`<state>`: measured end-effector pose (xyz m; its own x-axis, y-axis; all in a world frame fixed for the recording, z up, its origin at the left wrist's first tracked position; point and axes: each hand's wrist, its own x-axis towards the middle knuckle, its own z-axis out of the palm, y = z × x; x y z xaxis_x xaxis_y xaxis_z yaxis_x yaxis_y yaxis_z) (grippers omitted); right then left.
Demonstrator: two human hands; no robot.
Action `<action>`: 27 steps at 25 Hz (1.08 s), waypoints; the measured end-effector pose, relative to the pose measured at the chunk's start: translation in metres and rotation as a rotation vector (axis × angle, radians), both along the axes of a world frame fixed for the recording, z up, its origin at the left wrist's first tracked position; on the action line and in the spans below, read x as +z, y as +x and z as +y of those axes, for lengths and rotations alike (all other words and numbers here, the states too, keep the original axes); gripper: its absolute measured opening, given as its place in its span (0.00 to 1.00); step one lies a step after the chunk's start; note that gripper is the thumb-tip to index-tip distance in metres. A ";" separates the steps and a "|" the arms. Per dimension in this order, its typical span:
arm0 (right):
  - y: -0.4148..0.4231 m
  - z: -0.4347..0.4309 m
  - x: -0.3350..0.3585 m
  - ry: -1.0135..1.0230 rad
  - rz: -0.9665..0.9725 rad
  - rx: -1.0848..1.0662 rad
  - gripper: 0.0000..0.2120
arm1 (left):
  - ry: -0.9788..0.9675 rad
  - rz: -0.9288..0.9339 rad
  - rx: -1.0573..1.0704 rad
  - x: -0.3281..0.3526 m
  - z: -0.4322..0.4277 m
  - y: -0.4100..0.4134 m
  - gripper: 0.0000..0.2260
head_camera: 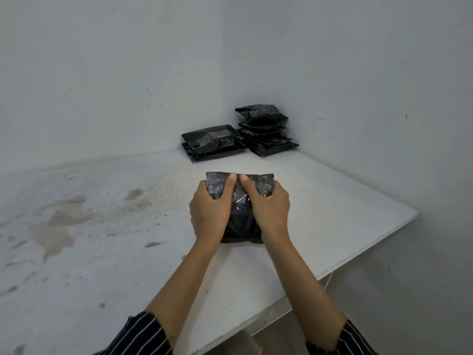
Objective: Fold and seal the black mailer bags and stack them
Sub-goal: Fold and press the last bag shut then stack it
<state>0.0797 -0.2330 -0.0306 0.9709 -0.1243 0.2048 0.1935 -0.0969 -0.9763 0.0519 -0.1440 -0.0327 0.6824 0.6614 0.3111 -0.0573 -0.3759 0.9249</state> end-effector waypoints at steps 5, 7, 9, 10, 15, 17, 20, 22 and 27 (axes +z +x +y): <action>0.004 -0.001 0.000 0.002 0.004 0.178 0.16 | -0.077 -0.010 -0.052 -0.003 0.020 0.003 0.23; 0.001 -0.003 0.003 -0.033 0.015 0.344 0.17 | -0.140 0.007 -0.097 -0.004 0.029 0.006 0.23; 0.004 -0.004 0.004 -0.017 0.052 0.443 0.23 | -0.161 0.049 -0.182 -0.001 0.037 0.003 0.19; 0.007 -0.005 0.005 0.013 0.084 0.474 0.22 | -0.163 0.075 -0.233 0.002 0.041 0.000 0.18; 0.031 -0.009 0.014 0.120 0.350 0.589 0.07 | -0.322 0.235 -0.474 0.009 0.064 -0.007 0.21; 0.043 -0.009 0.014 0.167 0.418 0.598 0.17 | -0.430 0.252 -0.502 0.011 0.067 -0.004 0.16; 0.058 -0.007 0.015 0.167 0.395 0.552 0.10 | -0.504 0.200 -0.528 0.018 0.069 0.007 0.18; 0.070 -0.004 0.019 0.189 0.380 0.473 0.09 | -0.433 0.203 -0.500 0.022 0.071 0.018 0.21; 0.121 0.007 0.038 0.177 0.333 0.459 0.14 | -0.378 0.155 -0.381 0.032 0.081 0.067 0.29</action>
